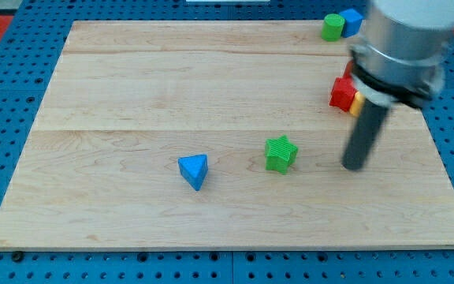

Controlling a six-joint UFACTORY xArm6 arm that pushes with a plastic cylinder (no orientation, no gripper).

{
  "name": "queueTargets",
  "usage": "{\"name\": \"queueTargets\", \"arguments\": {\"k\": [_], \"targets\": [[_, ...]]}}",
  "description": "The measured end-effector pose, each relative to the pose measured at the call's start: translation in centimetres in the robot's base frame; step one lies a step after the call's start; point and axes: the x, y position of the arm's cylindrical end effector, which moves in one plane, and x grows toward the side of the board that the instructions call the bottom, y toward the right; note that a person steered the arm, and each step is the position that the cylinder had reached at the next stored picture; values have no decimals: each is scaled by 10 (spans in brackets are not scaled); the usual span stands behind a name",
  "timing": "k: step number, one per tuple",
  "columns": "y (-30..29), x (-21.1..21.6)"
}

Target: Place the green star left to the red star

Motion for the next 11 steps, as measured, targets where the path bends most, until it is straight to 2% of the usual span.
{"name": "queueTargets", "arguments": {"k": [1,2,5,6,7,8,10,11], "targets": [[-63,53],[-123,25],[-111,-133],[-111,-109],[-79,-81],[-60,-98],[-86,-195],[-80,-188]]}}
